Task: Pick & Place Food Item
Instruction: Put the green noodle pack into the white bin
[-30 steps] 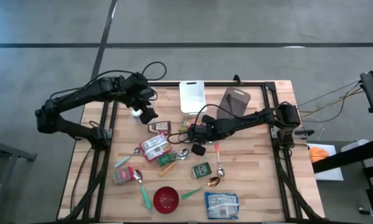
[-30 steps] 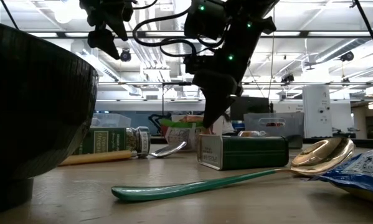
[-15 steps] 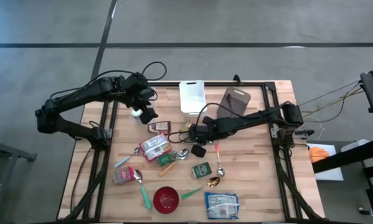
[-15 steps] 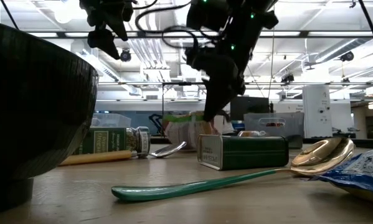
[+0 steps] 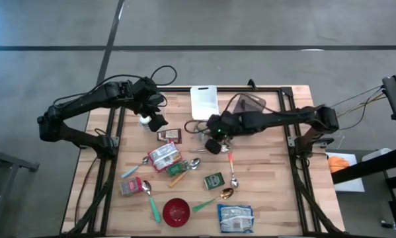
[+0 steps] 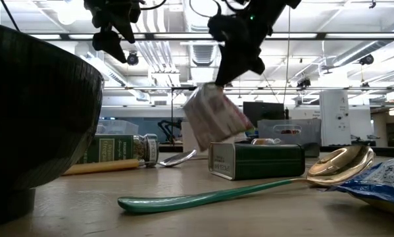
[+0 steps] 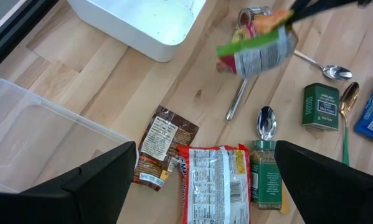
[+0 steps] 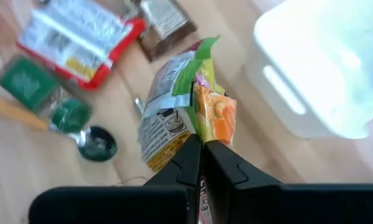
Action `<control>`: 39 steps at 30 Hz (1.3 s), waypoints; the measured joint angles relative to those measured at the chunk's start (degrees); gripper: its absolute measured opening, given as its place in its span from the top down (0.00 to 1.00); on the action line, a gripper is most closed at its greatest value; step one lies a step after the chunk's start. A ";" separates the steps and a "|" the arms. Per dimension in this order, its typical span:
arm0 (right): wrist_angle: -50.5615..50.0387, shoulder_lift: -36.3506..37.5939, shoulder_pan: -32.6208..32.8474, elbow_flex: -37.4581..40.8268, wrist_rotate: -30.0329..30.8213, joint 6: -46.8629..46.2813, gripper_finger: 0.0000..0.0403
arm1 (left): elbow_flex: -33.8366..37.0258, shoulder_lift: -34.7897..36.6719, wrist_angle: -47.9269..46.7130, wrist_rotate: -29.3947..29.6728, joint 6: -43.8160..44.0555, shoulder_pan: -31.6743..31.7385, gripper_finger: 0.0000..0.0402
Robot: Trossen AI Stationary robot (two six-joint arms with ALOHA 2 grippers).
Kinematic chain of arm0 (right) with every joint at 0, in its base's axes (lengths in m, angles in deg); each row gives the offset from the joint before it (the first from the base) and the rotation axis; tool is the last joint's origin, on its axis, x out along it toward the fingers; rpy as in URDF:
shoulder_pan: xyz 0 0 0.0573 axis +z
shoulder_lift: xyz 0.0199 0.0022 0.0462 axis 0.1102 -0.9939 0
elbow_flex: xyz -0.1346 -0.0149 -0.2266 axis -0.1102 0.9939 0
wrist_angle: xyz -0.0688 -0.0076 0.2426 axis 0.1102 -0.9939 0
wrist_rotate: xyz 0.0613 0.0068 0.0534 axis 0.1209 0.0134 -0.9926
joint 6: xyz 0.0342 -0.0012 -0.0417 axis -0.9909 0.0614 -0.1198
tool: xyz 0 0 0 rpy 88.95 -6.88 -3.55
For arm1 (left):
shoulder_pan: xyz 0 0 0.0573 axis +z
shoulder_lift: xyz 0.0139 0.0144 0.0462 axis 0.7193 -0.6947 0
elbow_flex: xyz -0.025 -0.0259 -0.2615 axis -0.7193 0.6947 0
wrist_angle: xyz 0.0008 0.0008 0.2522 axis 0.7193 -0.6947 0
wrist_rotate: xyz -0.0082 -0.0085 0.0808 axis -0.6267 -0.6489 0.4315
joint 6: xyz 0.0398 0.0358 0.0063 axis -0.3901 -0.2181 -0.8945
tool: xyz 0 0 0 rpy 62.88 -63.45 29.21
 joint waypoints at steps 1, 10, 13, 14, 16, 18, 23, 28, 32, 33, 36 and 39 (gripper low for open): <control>0.11 0.94 -0.51 0.00 0.00 0.12 0.98 | 0.00 0.00 0.00 0.00 0.00 0.02 0.04; 0.59 8.39 -5.57 0.00 0.24 2.96 0.98 | 0.00 0.00 0.01 0.00 0.00 0.02 0.04; 1.02 9.63 -8.29 -0.02 -2.27 6.46 0.98 | 0.00 0.00 0.02 0.00 0.02 0.02 0.04; 1.47 9.75 -9.33 -0.02 -3.70 7.59 0.98 | 0.00 0.00 0.02 -0.01 0.02 0.01 0.04; 2.43 9.78 -11.49 -0.02 -6.37 9.04 0.98 | 0.00 0.00 0.02 0.00 0.02 0.02 0.04; 3.51 9.74 -13.48 -0.02 -8.86 10.29 0.98 | 0.00 0.00 0.04 0.00 0.02 0.01 0.04; 6.57 9.67 -17.84 -0.02 -14.52 15.37 0.98 | 0.00 0.00 0.04 0.00 0.00 0.02 0.04; 7.52 9.61 -23.34 -0.02 -25.46 19.59 0.98 | 0.00 0.00 0.04 0.00 -0.02 0.02 0.04; 7.60 9.61 -26.95 -0.02 -31.30 20.96 0.98 | 0.00 0.00 0.04 0.00 0.01 0.02 0.04; 7.72 9.61 -27.71 -0.02 -32.66 21.31 0.98 | 0.00 0.00 0.04 -0.01 0.10 0.01 0.04; 8.95 8.97 -29.31 -0.03 -36.80 22.56 0.98 | 0.00 0.00 0.07 0.00 0.42 0.01 0.04; 10.88 6.93 -30.15 -0.04 -40.47 22.64 0.98 | 0.00 0.02 0.07 0.00 0.61 0.00 0.04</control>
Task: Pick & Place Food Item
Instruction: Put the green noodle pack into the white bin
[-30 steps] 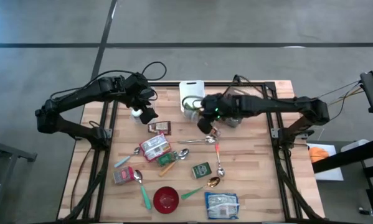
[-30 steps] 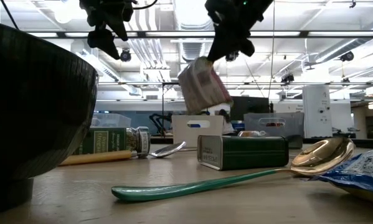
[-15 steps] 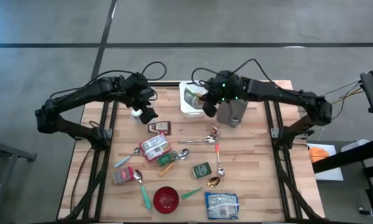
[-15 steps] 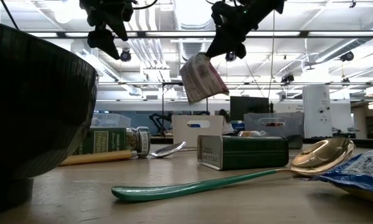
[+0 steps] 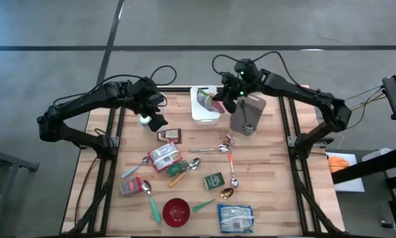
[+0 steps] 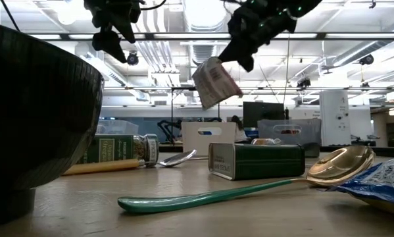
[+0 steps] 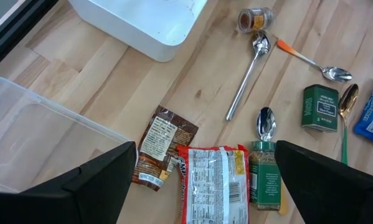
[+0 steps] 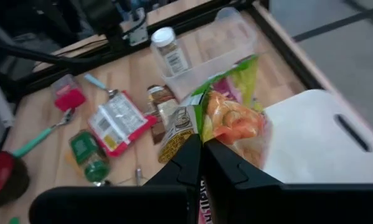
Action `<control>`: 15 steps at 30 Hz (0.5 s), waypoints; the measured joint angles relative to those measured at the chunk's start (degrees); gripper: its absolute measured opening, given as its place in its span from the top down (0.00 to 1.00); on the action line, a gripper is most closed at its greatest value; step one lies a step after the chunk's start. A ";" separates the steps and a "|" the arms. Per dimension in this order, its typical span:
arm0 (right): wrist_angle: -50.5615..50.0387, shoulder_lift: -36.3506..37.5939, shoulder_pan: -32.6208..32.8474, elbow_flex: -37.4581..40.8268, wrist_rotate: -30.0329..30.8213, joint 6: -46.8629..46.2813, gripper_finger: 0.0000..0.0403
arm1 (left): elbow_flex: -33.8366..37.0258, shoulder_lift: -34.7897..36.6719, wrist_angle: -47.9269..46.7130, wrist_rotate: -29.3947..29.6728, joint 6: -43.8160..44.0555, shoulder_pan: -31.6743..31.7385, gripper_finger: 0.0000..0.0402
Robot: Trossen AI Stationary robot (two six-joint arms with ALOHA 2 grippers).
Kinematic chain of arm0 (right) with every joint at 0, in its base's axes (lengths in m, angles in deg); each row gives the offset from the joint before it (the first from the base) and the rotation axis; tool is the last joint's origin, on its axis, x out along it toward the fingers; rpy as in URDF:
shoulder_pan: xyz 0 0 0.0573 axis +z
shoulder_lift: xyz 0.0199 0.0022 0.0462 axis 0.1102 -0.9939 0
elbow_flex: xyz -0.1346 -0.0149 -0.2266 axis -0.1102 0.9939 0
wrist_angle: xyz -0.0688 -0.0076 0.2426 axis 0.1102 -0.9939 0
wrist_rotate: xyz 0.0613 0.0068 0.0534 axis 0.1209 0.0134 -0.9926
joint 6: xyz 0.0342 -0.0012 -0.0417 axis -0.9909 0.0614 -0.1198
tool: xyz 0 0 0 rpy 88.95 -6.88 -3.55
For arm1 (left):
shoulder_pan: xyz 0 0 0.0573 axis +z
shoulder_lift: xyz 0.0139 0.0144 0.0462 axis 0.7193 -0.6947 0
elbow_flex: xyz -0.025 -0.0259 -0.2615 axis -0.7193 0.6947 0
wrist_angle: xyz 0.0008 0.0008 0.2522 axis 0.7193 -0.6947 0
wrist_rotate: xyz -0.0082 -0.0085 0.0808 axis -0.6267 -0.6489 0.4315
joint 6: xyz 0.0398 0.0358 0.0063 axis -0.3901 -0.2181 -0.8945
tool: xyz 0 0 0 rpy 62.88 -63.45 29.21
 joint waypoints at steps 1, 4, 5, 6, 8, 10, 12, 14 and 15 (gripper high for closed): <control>0.96 -0.94 -0.03 0.00 -0.77 0.02 0.98 | 0.00 0.00 0.02 -0.01 0.15 0.00 0.04; 3.33 -3.64 0.03 0.00 -1.90 -0.42 0.98 | 0.00 0.00 0.19 0.00 0.75 0.01 0.04; 4.51 -4.59 0.07 0.00 -2.59 -0.44 0.98 | 0.00 0.00 0.20 0.00 1.08 0.01 0.04; 5.33 -5.38 0.04 0.00 -3.72 -0.47 0.98 | 0.00 0.00 0.18 0.00 1.19 0.00 0.04; 5.92 -6.90 -0.02 -0.35 -5.63 -0.26 0.98 | 0.00 0.00 0.20 0.00 1.16 0.01 0.04; 4.92 -8.28 -0.09 -1.49 -6.22 1.33 0.98 | 0.00 0.00 0.21 0.00 1.18 0.00 0.04; 3.06 -9.67 -0.16 -2.87 -6.42 3.84 0.98 | 0.00 0.00 0.41 0.00 1.19 0.00 0.04; 0.98 -11.04 -0.38 -4.22 -6.48 6.40 0.98 | 0.00 0.00 0.60 0.00 1.36 0.02 0.04; 0.08 -11.85 -0.45 -4.99 -6.56 7.76 0.98 | 0.00 0.00 0.59 0.00 1.43 0.02 0.04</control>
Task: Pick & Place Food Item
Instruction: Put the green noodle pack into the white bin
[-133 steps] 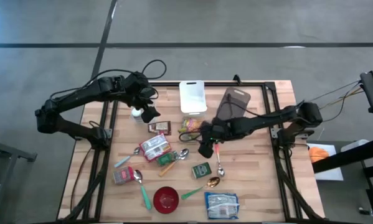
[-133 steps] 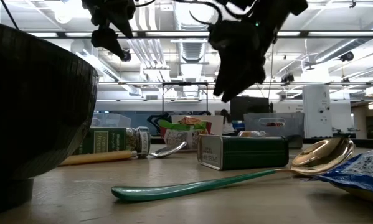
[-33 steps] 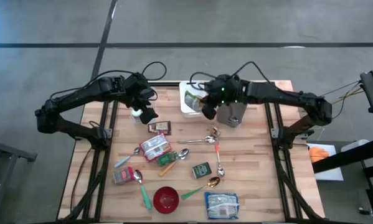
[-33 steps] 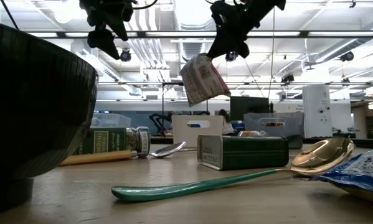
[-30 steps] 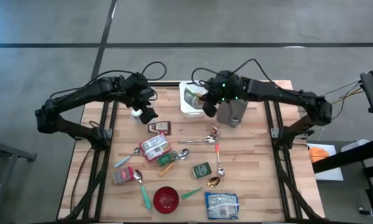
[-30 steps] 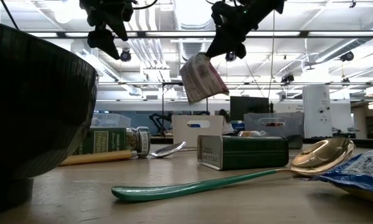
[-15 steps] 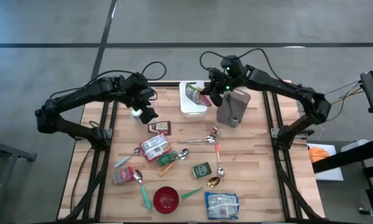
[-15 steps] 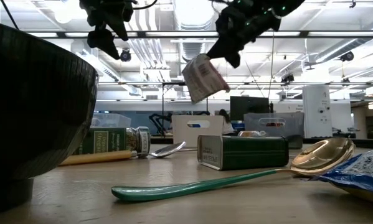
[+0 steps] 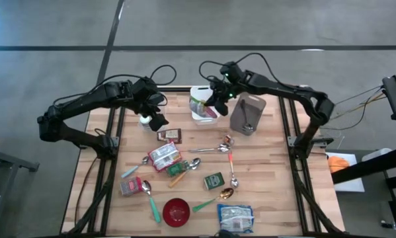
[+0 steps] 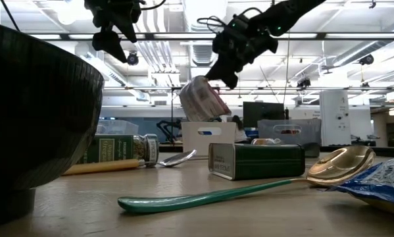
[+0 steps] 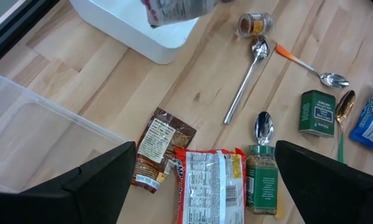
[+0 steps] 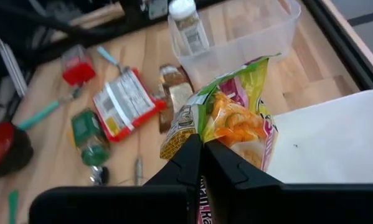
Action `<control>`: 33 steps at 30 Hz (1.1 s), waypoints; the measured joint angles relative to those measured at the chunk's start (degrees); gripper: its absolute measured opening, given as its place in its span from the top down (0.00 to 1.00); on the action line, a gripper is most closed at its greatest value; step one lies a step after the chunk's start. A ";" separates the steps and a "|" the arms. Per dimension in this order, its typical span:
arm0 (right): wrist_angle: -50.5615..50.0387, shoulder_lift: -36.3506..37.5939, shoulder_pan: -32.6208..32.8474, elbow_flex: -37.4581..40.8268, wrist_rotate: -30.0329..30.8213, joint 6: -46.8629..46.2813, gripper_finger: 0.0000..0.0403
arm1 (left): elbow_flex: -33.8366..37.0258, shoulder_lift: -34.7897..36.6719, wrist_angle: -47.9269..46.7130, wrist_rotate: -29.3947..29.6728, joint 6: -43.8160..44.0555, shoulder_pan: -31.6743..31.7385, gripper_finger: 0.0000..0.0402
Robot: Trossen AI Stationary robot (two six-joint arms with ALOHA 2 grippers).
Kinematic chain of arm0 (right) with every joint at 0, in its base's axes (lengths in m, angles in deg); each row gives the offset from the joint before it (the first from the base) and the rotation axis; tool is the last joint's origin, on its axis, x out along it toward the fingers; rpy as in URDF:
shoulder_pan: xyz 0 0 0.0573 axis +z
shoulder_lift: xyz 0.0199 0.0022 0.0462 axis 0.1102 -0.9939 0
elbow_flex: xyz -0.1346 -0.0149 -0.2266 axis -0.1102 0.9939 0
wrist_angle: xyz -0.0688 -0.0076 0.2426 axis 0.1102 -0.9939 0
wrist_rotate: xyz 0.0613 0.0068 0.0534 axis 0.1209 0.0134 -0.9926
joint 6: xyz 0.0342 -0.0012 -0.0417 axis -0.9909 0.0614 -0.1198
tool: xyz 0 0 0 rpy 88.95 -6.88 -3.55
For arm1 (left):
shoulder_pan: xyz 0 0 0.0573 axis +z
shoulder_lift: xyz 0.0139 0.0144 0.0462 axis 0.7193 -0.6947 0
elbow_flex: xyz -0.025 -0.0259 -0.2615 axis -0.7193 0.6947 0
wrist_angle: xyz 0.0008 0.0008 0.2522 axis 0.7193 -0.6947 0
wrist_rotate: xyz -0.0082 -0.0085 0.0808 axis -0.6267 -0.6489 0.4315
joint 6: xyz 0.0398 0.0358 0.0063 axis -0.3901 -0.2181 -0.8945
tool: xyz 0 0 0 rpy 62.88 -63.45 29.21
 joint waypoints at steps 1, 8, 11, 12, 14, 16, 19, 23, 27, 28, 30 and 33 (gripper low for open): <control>-0.93 -0.63 -0.16 -0.86 -0.57 1.47 0.98 | 0.00 0.00 0.00 0.00 0.21 0.00 0.04; -12.87 -6.54 -1.27 -8.61 -1.40 10.51 0.98 | 0.00 0.00 -0.03 0.00 1.21 0.00 0.04; -17.94 -9.07 -1.45 -12.24 -2.43 14.20 0.98 | 0.00 0.00 -0.01 0.00 1.24 0.00 0.04; -19.41 -9.84 -1.45 -13.54 -2.94 15.36 0.98 | 0.00 0.00 0.00 0.00 1.24 -0.02 0.04; -22.76 -11.55 -1.42 -16.00 -4.05 17.65 0.98 | 0.00 0.00 0.02 0.00 1.24 -0.02 0.04; -26.00 -13.44 -1.40 -18.36 -4.46 19.65 0.98 | 0.00 0.00 0.04 0.00 1.24 0.00 0.04; -29.57 -15.88 -1.40 -21.34 -5.15 21.75 0.98 | 0.00 0.00 0.14 0.00 1.28 -0.01 0.04; -30.91 -17.87 -1.40 -22.87 -5.40 22.31 0.98 | 0.00 0.00 0.26 0.02 1.44 -0.02 0.04; -30.94 -18.28 -1.43 -22.94 -5.34 22.27 0.98 | 0.00 0.00 0.26 0.02 1.44 0.00 0.04; -30.96 -18.21 -1.58 -22.88 -5.34 22.27 0.98 | 0.00 0.00 0.26 0.00 1.44 0.00 0.04; -31.09 -18.02 -1.62 -22.51 -4.72 22.23 0.98 | 0.00 0.00 0.26 0.02 1.44 0.00 0.04; -32.25 -17.56 -1.87 -22.48 -2.23 21.97 0.98 | 0.00 0.00 0.28 0.01 1.45 0.00 0.04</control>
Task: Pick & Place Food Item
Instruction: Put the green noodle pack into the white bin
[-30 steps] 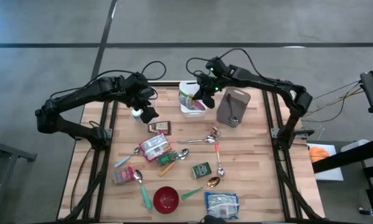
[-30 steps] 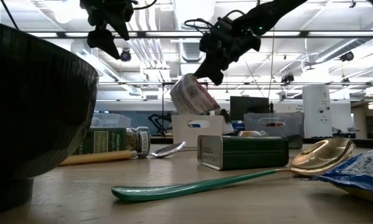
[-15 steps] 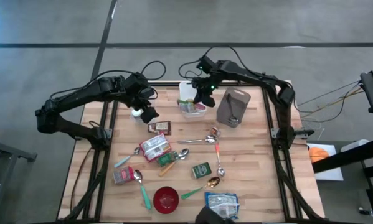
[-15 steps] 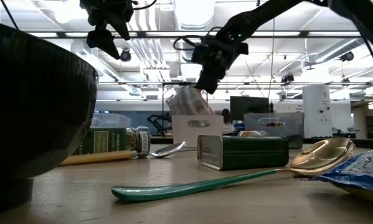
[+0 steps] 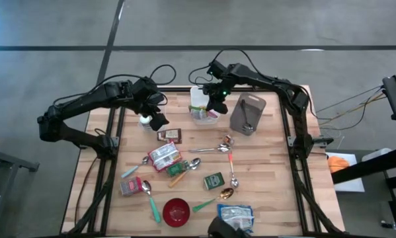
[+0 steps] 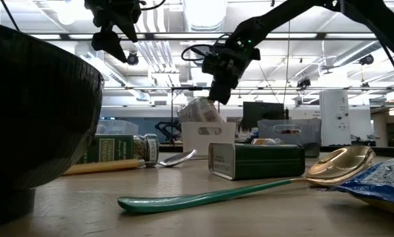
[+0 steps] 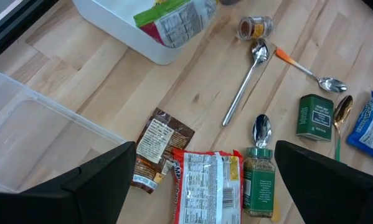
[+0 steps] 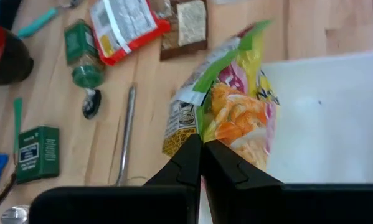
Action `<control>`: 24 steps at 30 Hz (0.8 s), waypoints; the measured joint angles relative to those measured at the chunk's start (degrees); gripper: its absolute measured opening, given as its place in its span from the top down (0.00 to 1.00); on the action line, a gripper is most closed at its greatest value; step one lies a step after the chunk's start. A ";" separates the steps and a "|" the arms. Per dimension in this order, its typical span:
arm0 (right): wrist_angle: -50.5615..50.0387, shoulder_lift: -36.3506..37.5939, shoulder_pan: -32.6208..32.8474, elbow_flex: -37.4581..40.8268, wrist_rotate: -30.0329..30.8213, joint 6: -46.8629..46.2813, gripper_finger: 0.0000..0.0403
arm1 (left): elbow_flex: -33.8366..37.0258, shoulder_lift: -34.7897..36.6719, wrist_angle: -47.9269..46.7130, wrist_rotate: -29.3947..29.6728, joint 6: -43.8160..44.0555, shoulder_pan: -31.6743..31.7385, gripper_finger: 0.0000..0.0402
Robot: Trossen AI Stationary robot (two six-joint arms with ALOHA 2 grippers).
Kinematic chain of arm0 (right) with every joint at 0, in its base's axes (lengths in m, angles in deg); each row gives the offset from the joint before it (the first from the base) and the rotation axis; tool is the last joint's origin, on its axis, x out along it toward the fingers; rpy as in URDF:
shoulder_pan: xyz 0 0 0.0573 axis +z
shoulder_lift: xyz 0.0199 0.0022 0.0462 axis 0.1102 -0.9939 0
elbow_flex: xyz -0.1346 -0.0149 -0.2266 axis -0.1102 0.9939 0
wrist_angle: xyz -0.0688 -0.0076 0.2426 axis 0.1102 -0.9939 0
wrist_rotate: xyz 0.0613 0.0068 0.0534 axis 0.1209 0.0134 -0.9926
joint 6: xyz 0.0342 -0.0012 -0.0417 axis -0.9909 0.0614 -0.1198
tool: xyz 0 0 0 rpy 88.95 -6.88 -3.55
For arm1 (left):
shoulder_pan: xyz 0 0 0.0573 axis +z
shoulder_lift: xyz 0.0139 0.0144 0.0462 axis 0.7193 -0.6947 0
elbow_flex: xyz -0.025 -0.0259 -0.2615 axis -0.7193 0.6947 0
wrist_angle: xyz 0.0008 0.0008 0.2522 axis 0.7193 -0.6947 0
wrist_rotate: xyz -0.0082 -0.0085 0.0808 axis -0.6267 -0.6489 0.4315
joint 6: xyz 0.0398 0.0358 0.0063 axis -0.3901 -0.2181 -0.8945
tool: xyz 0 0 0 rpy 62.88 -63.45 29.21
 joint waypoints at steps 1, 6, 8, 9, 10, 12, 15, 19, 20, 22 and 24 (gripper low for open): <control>-0.51 0.14 -0.14 0.00 0.98 -0.02 0.98 | 0.00 0.00 0.00 0.00 0.01 0.00 0.04; -3.32 0.23 -0.63 0.09 3.14 -0.08 0.98 | 0.00 0.00 0.02 -0.01 0.22 0.00 0.04; -4.15 0.23 -0.69 0.09 3.16 -0.09 0.98 | 0.00 0.00 0.02 0.01 0.40 0.00 0.04; -4.58 0.24 -0.67 0.09 3.16 -0.10 0.98 | 0.00 0.00 0.02 0.01 0.40 0.00 0.04; -4.95 0.24 -0.67 0.09 3.19 -0.15 0.98 | 0.00 0.00 0.02 0.01 0.40 -0.01 0.04; -5.23 0.24 -0.65 0.09 3.27 -0.99 0.98 | 0.00 0.00 0.02 0.00 0.38 0.00 0.04; -5.49 0.24 -0.58 0.09 6.63 -2.56 0.98 | 0.00 0.00 0.09 0.01 0.38 -0.01 0.04; -6.62 0.24 -0.49 0.09 9.00 -2.94 0.98 | 0.00 0.00 0.24 0.01 0.37 0.00 0.04; -6.93 0.24 -0.49 0.09 9.00 -2.94 0.98 | 0.00 0.00 0.26 0.01 0.37 0.00 0.04; -7.47 0.24 -0.49 0.11 8.98 -3.26 0.97 | 0.00 0.00 0.45 0.01 0.36 0.00 0.04; -7.43 0.24 -0.49 0.11 8.96 -4.58 0.95 | 0.00 0.00 0.55 0.00 0.36 0.00 0.04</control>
